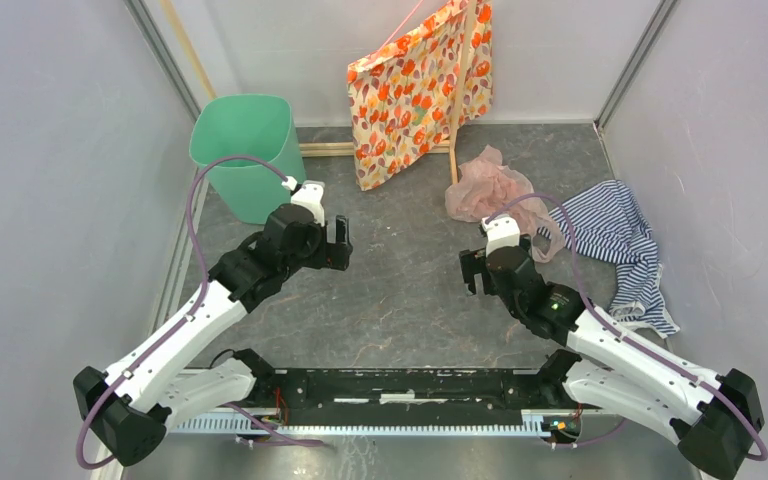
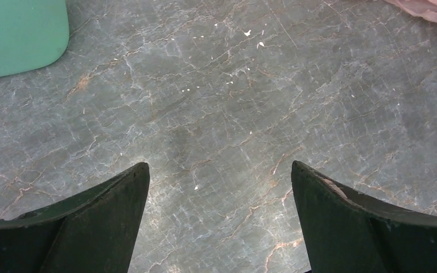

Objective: Put the trash bags into the trash bin

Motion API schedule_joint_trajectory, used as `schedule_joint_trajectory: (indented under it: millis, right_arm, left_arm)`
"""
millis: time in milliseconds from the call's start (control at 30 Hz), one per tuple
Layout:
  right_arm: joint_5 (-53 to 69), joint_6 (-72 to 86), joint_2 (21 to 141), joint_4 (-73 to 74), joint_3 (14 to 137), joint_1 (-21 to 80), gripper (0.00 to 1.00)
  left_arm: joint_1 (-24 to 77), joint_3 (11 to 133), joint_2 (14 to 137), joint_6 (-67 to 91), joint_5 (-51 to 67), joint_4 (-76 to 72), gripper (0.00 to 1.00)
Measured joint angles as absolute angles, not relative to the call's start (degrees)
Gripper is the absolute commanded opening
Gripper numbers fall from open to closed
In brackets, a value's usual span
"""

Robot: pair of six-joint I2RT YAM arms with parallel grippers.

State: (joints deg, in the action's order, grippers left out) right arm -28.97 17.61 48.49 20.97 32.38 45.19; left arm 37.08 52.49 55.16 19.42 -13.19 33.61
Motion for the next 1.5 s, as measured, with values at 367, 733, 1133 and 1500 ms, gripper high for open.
schedule_joint_trajectory:
  millis: [367, 733, 1133, 1500]
  right_arm:
    - [-30.9, 16.9, 52.8, 20.2, 37.3, 44.0, 0.99]
    - [-32.3, 10.5, 67.6, 13.5, 51.0, 26.7, 0.99]
    - [-20.4, 6.3, 82.4, 2.3, 54.0, 7.8, 0.99]
    - [-4.6, 8.6, 87.0, -5.0, 49.9, 9.7, 0.44]
  left_arm:
    - [36.9, 52.5, 55.0, 19.4, -8.9, 32.3, 1.00]
    - [36.8, 52.5, 55.0, 20.6, -3.7, 30.0, 1.00]
    - [36.7, 52.5, 55.0, 22.6, -2.3, 29.4, 1.00]
    - [36.7, 52.4, 54.9, 24.5, -1.2, 28.4, 1.00]
